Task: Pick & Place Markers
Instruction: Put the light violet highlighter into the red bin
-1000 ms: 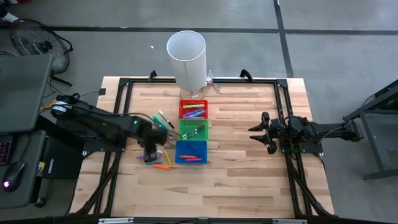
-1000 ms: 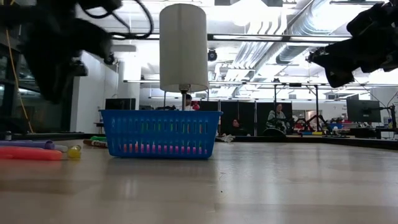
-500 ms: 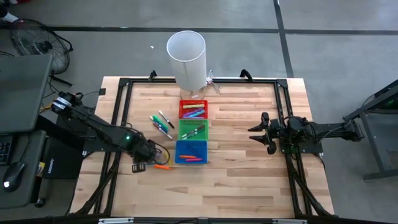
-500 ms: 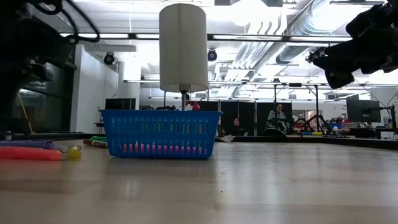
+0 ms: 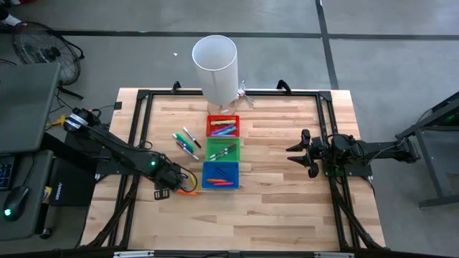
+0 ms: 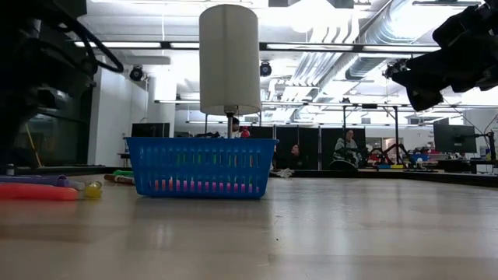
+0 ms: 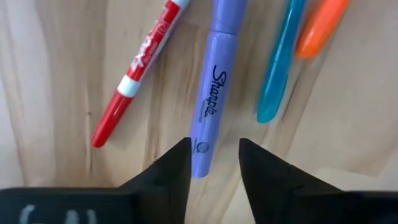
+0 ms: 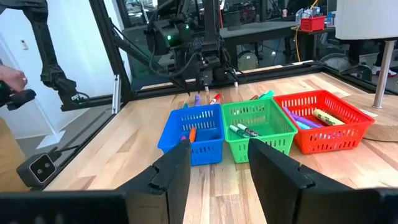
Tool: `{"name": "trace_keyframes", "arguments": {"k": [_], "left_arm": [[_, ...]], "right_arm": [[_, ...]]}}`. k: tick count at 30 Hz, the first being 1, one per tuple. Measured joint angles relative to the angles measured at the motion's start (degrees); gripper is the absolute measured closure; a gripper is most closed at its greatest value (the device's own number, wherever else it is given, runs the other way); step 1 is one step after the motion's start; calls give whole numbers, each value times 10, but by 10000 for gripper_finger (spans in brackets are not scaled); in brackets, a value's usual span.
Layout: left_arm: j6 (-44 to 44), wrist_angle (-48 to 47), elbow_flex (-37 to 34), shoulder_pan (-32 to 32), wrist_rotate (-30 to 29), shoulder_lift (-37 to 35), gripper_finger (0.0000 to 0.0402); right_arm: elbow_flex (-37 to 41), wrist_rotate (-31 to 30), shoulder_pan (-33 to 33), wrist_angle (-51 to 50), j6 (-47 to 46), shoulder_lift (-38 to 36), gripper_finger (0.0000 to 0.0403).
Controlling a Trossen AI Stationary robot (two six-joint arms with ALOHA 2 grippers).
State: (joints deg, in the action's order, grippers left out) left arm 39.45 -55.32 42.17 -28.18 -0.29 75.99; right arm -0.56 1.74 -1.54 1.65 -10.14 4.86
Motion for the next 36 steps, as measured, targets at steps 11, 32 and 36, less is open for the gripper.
{"name": "trace_keyframes", "arguments": {"k": [11, 32, 36], "left_arm": [[-19, 44, 0, 0, -19, 62, 182], [-78, 54, 3, 1, -23, 128, 181], [-78, 57, 2, 1, -22, 130, 181]], "right_arm": [[0, 0, 0, 0, 0, 0, 253], [0, 0, 0, -1, 0, 0, 253], [0, 0, 0, -1, 0, 0, 253]]}}
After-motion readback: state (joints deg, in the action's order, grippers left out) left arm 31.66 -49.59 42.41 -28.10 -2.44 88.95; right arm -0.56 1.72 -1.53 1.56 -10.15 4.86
